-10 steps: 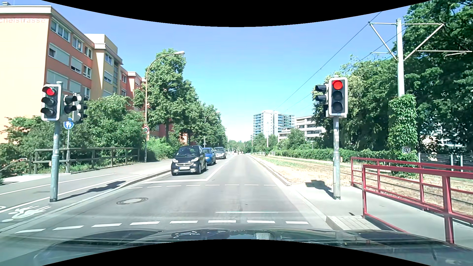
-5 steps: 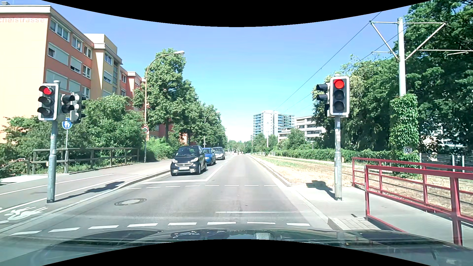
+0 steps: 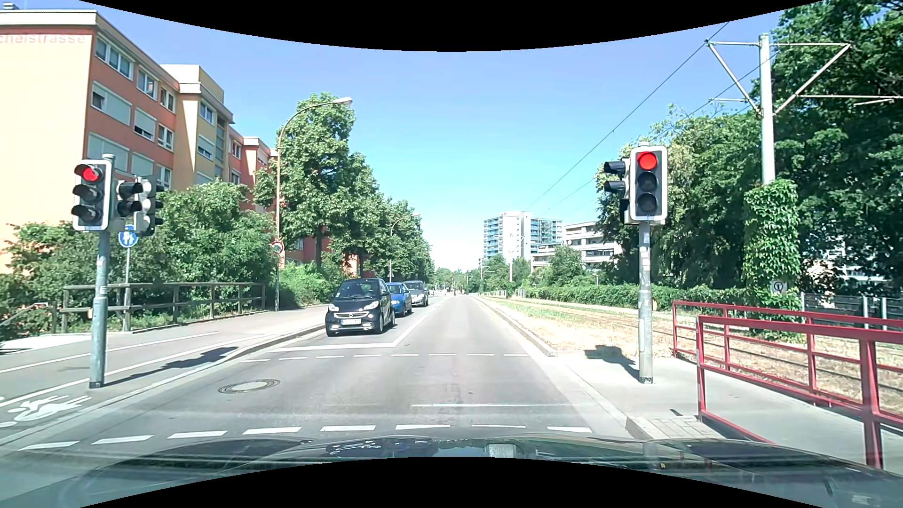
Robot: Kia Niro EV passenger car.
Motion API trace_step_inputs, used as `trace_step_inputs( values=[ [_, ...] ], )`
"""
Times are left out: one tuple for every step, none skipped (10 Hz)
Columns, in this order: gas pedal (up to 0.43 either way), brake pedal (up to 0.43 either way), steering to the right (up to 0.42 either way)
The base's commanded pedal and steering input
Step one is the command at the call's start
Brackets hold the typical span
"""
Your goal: Follow the waypoints while adhering to traffic rules and regulations
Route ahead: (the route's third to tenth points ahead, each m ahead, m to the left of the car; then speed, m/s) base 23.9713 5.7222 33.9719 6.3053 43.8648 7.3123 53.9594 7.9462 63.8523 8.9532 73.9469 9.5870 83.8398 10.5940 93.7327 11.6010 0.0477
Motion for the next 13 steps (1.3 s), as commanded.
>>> trace_step_inputs(
  values=[
    [0.0, 0.207, 0.006],
    [0.0, 0.207, 0.006],
    [0.0, 0.207, 0.006],
    [0.0, 0.213, 0.006],
    [0.0, 0.207, 0.006],
    [0.0, 0.207, 0.006],
    [0.0, 0.207, 0.006],
    [0.0, 0.207, 0.006],
    [0.0, 0.207, 0.006],
    [0.0, 0.213, 0.006],
    [0.0, 0.213, 0.006],
    [0.0, 0.207, 0.006],
    [0.0, 0.207, 0.006]
  ],
)
